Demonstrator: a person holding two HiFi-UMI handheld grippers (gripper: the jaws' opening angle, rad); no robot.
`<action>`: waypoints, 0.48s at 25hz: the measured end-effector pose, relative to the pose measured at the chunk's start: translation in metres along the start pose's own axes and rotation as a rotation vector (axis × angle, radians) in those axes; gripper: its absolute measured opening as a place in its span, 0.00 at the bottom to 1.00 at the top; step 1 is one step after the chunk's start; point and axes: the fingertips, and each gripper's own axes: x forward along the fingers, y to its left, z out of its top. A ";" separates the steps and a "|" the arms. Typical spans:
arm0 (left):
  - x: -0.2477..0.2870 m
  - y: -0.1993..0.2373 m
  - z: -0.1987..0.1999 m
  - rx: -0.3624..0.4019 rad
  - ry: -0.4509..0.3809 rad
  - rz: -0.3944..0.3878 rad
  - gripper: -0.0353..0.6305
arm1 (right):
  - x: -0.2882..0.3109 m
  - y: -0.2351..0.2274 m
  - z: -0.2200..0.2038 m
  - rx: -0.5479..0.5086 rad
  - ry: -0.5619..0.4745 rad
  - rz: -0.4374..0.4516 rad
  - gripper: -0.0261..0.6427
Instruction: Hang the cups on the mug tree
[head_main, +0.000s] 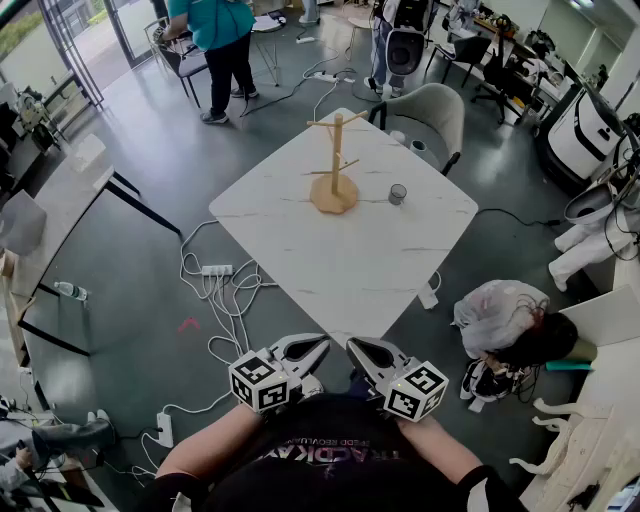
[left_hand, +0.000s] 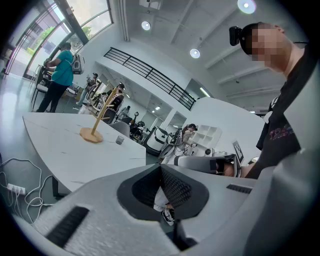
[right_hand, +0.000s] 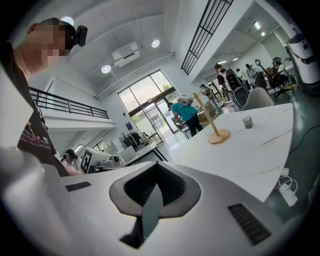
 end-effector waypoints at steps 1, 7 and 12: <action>-0.001 0.000 0.001 0.000 0.001 0.000 0.05 | 0.001 0.001 0.000 -0.001 -0.001 -0.001 0.05; -0.001 0.000 0.002 0.003 0.006 -0.007 0.05 | 0.001 0.001 0.001 0.003 -0.005 -0.006 0.05; -0.001 0.001 0.001 0.001 0.012 -0.008 0.05 | 0.003 0.005 0.003 -0.005 -0.011 0.022 0.06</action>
